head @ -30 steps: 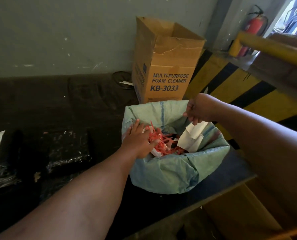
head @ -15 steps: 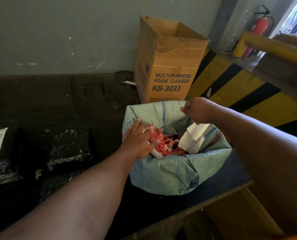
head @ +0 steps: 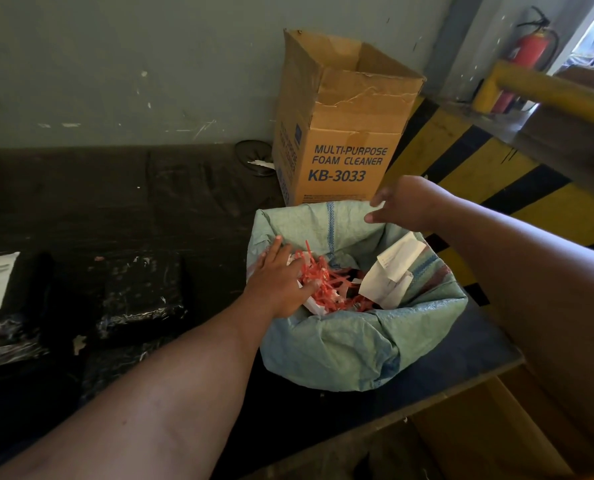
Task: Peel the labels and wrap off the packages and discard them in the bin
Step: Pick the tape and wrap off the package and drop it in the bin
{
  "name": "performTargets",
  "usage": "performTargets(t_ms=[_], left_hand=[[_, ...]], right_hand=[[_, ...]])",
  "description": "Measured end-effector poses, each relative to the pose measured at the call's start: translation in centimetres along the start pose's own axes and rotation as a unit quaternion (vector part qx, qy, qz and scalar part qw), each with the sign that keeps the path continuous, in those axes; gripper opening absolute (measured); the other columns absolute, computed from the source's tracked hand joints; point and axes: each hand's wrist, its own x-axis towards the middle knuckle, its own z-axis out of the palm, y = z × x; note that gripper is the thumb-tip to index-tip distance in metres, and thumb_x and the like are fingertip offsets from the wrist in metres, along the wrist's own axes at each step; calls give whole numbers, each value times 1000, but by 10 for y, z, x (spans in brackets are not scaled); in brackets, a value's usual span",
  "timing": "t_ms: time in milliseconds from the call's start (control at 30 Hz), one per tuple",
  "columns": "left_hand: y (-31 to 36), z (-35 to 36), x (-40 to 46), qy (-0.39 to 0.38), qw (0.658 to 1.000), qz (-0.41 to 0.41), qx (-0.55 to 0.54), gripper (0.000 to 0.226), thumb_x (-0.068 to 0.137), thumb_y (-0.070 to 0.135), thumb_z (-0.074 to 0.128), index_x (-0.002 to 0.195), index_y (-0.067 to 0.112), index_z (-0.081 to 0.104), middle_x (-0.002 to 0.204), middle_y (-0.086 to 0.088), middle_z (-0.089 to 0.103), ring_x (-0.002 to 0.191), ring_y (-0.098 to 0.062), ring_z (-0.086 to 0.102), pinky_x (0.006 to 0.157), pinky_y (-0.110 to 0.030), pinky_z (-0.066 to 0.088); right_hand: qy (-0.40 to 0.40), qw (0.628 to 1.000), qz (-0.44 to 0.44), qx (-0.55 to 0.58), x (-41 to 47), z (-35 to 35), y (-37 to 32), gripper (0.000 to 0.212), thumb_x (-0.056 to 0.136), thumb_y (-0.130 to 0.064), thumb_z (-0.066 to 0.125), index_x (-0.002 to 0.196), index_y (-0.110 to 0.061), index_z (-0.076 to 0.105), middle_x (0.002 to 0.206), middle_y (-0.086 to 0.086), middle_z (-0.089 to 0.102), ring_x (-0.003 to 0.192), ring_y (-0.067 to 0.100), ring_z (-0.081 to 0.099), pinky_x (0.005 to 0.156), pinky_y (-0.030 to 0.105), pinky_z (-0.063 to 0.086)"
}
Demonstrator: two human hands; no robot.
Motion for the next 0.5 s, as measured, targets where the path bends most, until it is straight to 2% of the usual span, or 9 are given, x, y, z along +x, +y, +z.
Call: performTargets(t_ms=[67, 100, 200, 267, 333, 400, 433, 500], left_hand=[[0, 0, 0, 1, 1000, -1, -1, 73, 100, 68, 36, 161, 31, 22, 172, 1, -5, 153, -16, -26, 124, -45, -7], [0, 0, 0, 3, 1000, -1, -1, 73, 100, 68, 36, 161, 31, 23, 172, 1, -4, 153, -16, -26, 124, -44, -7], [-1, 1, -1, 5, 1000, 1, -3, 73, 100, 68, 37, 161, 31, 22, 172, 1, -3, 153, -17, -24, 124, -44, -7], [-1, 1, 0, 5, 1000, 2, -1, 73, 100, 68, 37, 161, 31, 22, 172, 1, -3, 153, -17, -24, 124, -44, -7], [-1, 1, -1, 4, 1000, 1, -3, 73, 100, 67, 38, 161, 31, 23, 172, 1, -4, 153, -17, -25, 124, -44, -7], [-2, 1, -2, 8, 1000, 4, -10, 72, 100, 66, 38, 161, 30, 24, 172, 2, -3, 153, -16, -25, 123, -44, -7], [-1, 1, -1, 9, 1000, 5, -11, 72, 100, 66, 39, 161, 30, 24, 172, 2, -3, 153, -16, -25, 123, -43, -7], [-2, 2, -1, 7, 1000, 5, -8, 73, 100, 67, 38, 161, 30, 23, 172, 2, -4, 153, -16, -25, 123, -44, -8]], right_hand=[[-1, 999, 10, -35, -4, -2, -3, 47, 90, -55, 60, 107, -13, 72, 100, 2, 69, 97, 21, 62, 84, 33, 49], [-3, 999, 10, -49, -4, -3, -3, 45, 91, -53, 59, 106, -13, 73, 97, 3, 69, 96, 21, 62, 83, 33, 50], [-3, 999, 7, -40, -3, -2, -3, 26, 93, -29, 65, 117, -20, 71, 108, 4, 71, 102, 23, 65, 89, 35, 52], [-11, 1000, 16, 18, -3, -1, -4, 29, 91, -20, 68, 121, -22, 69, 103, -2, 72, 96, 18, 68, 85, 33, 55], [0, 1000, 16, 19, -4, 0, -7, 22, 92, -32, 68, 106, -16, 72, 83, -6, 72, 78, 13, 69, 76, 30, 56], [33, 999, 21, -16, -2, -2, -7, 33, 91, -47, 63, 91, -14, 70, 76, -2, 70, 75, 16, 67, 72, 31, 55], [40, 999, 24, -13, -2, -2, -7, 34, 91, -47, 63, 88, -14, 70, 78, -1, 70, 75, 16, 67, 72, 32, 55], [17, 1000, 15, -17, 0, -2, -5, 17, 93, -30, 65, 97, -15, 73, 91, -3, 74, 77, 11, 68, 72, 27, 54]])
